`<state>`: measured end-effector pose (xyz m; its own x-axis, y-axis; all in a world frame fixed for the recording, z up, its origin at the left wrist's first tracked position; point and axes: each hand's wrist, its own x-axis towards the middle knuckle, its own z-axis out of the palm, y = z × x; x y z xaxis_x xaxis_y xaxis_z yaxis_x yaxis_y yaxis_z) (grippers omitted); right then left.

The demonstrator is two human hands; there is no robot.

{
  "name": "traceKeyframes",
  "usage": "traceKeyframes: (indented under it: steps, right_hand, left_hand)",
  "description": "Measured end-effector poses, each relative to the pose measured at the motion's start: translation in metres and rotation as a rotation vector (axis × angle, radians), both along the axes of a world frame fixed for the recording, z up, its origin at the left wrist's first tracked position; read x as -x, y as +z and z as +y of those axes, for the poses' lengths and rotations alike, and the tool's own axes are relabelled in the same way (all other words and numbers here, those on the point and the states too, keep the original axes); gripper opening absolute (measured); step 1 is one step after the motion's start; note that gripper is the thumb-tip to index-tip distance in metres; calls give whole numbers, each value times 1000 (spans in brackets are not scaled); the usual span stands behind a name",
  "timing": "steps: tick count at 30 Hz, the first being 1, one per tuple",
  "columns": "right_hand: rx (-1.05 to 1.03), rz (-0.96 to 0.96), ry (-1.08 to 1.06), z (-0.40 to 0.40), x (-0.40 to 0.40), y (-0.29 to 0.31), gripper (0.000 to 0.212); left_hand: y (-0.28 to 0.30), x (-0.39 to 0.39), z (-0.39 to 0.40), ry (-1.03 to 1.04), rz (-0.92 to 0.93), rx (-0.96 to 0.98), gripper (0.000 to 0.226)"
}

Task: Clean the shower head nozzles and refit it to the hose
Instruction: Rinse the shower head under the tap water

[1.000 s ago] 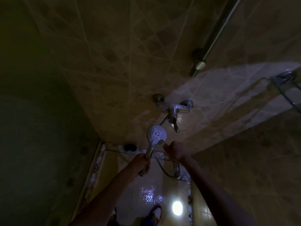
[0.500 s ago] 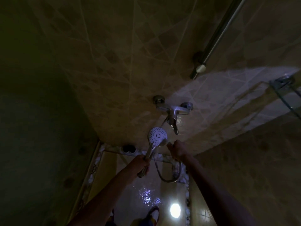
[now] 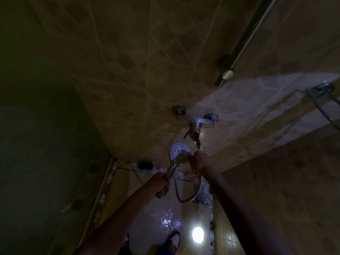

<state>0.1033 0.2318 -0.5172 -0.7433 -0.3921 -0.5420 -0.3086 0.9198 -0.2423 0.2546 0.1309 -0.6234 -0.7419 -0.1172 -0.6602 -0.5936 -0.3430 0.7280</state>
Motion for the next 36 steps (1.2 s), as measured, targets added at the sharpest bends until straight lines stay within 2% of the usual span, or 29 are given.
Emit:
traceKeyframes:
  steps: [4, 9, 14, 16, 18, 26, 30, 36]
  right_hand:
    - [-20, -39, -56, 12, -5, -1, 44]
    - [19, -128, 0, 12, -26, 3, 38]
    - [29, -76, 17, -5, -18, 5, 45]
    - [34, -73, -22, -3, -11, 6, 39]
    - [55, -66, -62, 3, -7, 5, 33]
    - [52, -139, -47, 9, -21, -10, 45]
    - [86, -121, -54, -5, -12, -3, 39]
    - [95, -81, -140, 6, 8, -5, 42]
  left_hand:
    - [5, -1, -2, -3, 2, 31, 35]
    - [0, -1, -3, 20, -34, 63, 36]
    - [-6, -4, -6, -58, -12, 68, 28]
    - [-4, -5, -7, -59, -13, 84, 25]
    - [-2, -4, -7, -45, -27, 92, 29]
    - [-1, -3, -8, -23, -37, 72, 36]
    - [1, -3, -7, -61, -40, 90, 40]
    - [-2, -6, -12, -59, -52, 78, 41]
